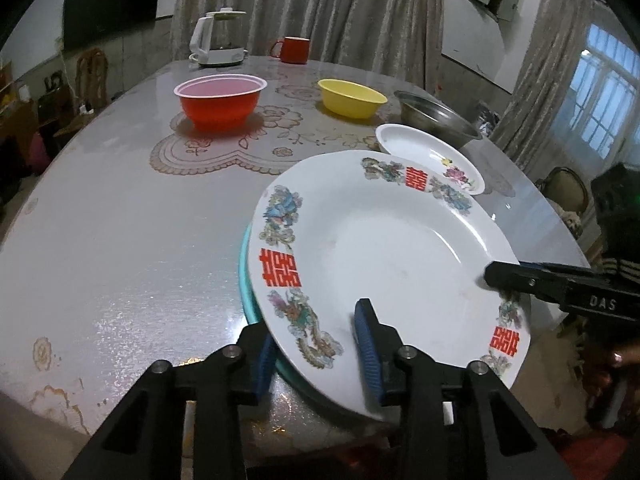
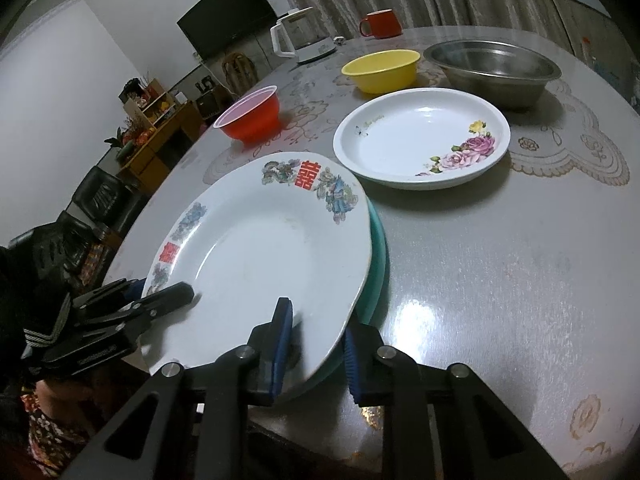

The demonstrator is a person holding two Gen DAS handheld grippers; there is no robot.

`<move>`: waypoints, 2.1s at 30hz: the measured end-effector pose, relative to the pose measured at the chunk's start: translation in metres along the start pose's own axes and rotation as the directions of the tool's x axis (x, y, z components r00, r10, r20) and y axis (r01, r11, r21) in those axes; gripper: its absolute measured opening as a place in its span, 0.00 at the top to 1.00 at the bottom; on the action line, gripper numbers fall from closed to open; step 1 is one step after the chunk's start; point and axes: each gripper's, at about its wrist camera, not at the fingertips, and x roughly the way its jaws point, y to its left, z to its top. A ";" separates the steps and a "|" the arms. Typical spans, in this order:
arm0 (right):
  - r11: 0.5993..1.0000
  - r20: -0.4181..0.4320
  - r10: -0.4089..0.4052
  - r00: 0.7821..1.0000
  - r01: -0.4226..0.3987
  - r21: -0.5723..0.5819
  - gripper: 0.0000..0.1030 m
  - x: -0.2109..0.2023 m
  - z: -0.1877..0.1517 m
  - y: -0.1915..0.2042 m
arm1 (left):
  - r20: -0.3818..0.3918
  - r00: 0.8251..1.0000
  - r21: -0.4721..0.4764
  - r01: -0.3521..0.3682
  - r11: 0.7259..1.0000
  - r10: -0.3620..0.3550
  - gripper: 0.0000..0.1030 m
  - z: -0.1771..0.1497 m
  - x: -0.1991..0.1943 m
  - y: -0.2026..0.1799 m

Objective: Organize plates and bowls

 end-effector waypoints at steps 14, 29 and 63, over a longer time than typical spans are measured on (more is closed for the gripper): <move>1.000 0.035 -0.029 0.999 0.029 -0.011 0.75 -0.015 -0.004 0.003 | 0.004 1.000 0.029 0.003 1.000 -0.003 0.64 0.000 0.000 -0.001; 0.999 0.067 -0.043 0.997 0.044 -0.016 0.75 -0.025 -0.002 0.003 | 0.040 0.999 -0.014 -0.005 1.000 0.006 0.62 0.008 -0.020 0.011; 0.984 0.098 -0.127 0.987 0.113 0.135 0.73 -0.040 0.006 -0.050 | 0.049 0.997 0.122 -0.071 0.990 0.066 0.23 0.079 -0.006 -0.043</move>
